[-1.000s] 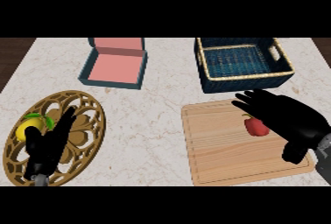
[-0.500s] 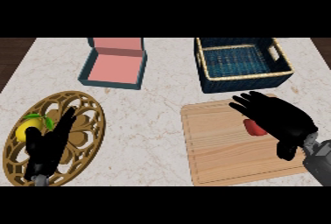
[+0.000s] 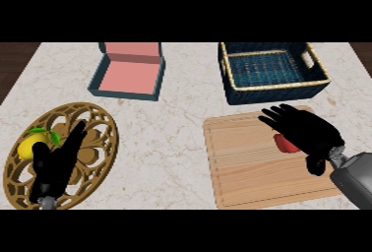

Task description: Pick the bell pepper from the cutting board and place it in the basket

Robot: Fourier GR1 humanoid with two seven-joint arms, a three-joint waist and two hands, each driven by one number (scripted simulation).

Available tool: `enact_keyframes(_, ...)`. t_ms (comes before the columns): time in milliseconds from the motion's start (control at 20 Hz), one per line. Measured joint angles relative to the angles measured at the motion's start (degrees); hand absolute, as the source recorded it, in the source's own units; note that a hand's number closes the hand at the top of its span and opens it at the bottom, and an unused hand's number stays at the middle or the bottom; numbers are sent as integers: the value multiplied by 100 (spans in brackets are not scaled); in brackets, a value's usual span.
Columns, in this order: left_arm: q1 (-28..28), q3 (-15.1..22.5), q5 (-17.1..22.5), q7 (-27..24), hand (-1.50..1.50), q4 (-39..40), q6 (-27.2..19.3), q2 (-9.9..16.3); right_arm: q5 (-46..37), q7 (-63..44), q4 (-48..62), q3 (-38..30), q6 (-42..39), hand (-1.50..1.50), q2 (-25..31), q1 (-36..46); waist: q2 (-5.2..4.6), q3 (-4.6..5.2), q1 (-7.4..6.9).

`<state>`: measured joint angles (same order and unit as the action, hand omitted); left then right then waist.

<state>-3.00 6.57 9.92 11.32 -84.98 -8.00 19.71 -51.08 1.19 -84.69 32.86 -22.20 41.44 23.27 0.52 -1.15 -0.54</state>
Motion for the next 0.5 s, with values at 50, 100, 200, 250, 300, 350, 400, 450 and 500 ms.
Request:
enact_keyframes(50, -1, -20, 18, 55, 0, -15, 17, 9, -26, 25, 34, 1, 12, -150, -26, -3, 2, 2, 5)
enact_keyframes(100, -11, -54, 61, 53, 0, -22, 88, 41, -78, 15, 92, 26, 50, -150, -112, 7, 2, 5, 0)
enact_keyframes(200, -25, -76, 56, 76, 0, -49, 103, 45, -138, 98, 249, 21, 128, -150, -168, 1, -1, 10, -2)
enact_keyframes(250, -29, -98, 82, 83, 0, -52, 132, 43, -142, 156, 318, -12, 165, -150, -188, 23, -2, 9, -1)
enact_keyframes(300, -45, -135, 126, 97, 0, -66, 194, 76, -171, 154, 340, -12, 178, -150, -228, 19, -1, 14, 2)
enact_keyframes(350, -51, -105, 51, 26, 0, -56, 135, 17, -192, 176, 421, -27, 210, -150, -270, 45, -2, 10, 0)
enact_keyframes(400, -50, -101, 19, 10, 0, -48, 114, -5, -218, 211, 510, -38, 232, -150, -299, 76, -1, 7, -2)
enact_keyframes(450, -59, -116, 17, -13, 0, -49, 138, 5, -233, 228, 585, -67, 221, 150, -329, 141, -3, 7, -8)
enact_keyframes(500, -55, -118, 12, -1, 0, -47, 146, -3, -290, 286, 670, -48, 281, 150, -347, 148, -1, 7, -9)
